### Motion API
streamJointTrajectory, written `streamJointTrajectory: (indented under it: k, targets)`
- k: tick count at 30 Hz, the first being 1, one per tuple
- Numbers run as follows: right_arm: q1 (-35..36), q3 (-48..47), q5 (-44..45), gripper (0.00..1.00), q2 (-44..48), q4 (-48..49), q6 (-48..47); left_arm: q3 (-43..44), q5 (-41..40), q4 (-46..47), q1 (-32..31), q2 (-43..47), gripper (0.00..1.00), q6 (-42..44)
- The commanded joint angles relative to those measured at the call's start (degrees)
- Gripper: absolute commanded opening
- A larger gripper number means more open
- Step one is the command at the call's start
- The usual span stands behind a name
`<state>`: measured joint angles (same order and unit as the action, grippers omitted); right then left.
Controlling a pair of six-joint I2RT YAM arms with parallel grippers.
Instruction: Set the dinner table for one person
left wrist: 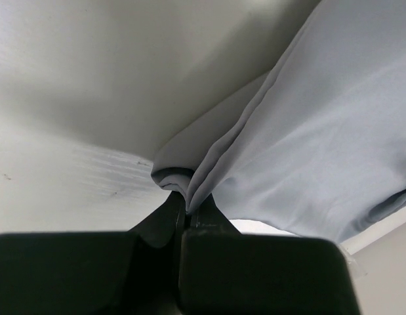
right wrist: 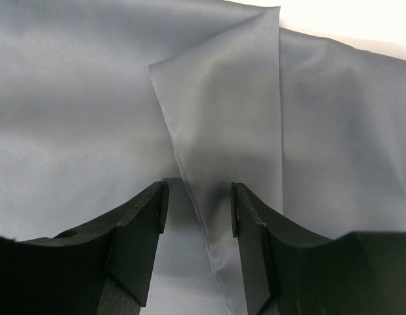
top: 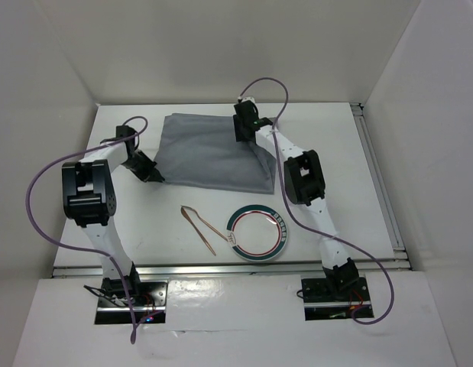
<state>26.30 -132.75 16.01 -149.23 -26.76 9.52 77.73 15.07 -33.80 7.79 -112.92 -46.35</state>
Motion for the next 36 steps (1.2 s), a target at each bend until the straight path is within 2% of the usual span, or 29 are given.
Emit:
streamJointTrajectory:
  k: [1, 3, 6, 7, 8, 11, 15, 20, 26, 30, 32, 33, 35, 36]
  targets:
    - [-0.64, -3.30, 1.49, 0.53, -0.71, 2.59, -0.99, -0.39, 0.57, 0.23, 0.21, 3.24, 0.00, 2.13]
    - [-0.64, -4.18, 1.48, 0.53, -1.94, 2.59, -0.99, -0.39, 0.57, 0.23, 0.21, 3.24, 0.00, 2.14]
    - [-0.64, -4.89, 2.00, 0.42, -1.94, 2.59, -0.99, -0.92, 0.57, 0.23, 0.21, 3.85, 0.00, 2.14]
    - [-0.64, -4.89, 2.01, 0.35, -1.07, 2.59, -0.99, -0.92, 0.57, 0.23, 0.21, 4.37, 0.00, 2.14]
    - [-1.25, -4.11, 2.01, 0.22, -0.28, 2.59, -0.21, -0.92, 0.57, 0.23, 0.21, 4.38, 0.00, 2.14]
    - [-3.01, -1.91, 0.26, 0.00, 3.23, 3.82, 1.37, -1.45, -0.56, -0.38, 0.21, 4.90, 0.00, 2.14]
    - [-6.70, -0.49, -5.88, 0.00, 6.75, 4.35, 3.93, -2.50, -1.71, -0.39, 0.21, 6.05, 0.00, 2.14]
    - [-8.55, 1.61, -9.07, 0.00, 9.20, 4.35, 4.46, -2.50, -1.71, -0.39, 0.21, 6.66, 0.00, 2.14]
    - [-11.27, 11.62, -13.98, 0.00, 15.63, 9.00, 9.28, -3.02, -1.71, -0.39, 0.21, 6.66, 0.00, 1.61]
    - [-12.42, 9.09, -14.69, 0.00, 13.53, 6.82, 9.82, -3.03, -1.71, -0.39, 0.21, 6.66, 0.00, 1.61]
    - [-12.95, 7.95, -14.69, 0.12, 12.39, 5.41, 11.30, -3.03, -1.18, 0.14, 0.21, 6.66, 0.00, 1.61]
    - [-12.95, 7.94, -13.73, 0.12, 12.38, 4.54, 11.83, -3.03, -1.18, 0.14, 0.21, 6.66, 0.00, 1.61]
    - [-12.95, 9.51, -11.02, 0.09, 13.08, 4.53, 13.68, -3.55, -1.18, 0.14, 0.21, 7.19, 0.01, 1.61]
    - [-12.95, 10.40, -10.48, 0.01, 14.22, 4.53, 13.68, -3.55, -1.18, 0.14, -0.32, 7.80, 0.04, 2.22]
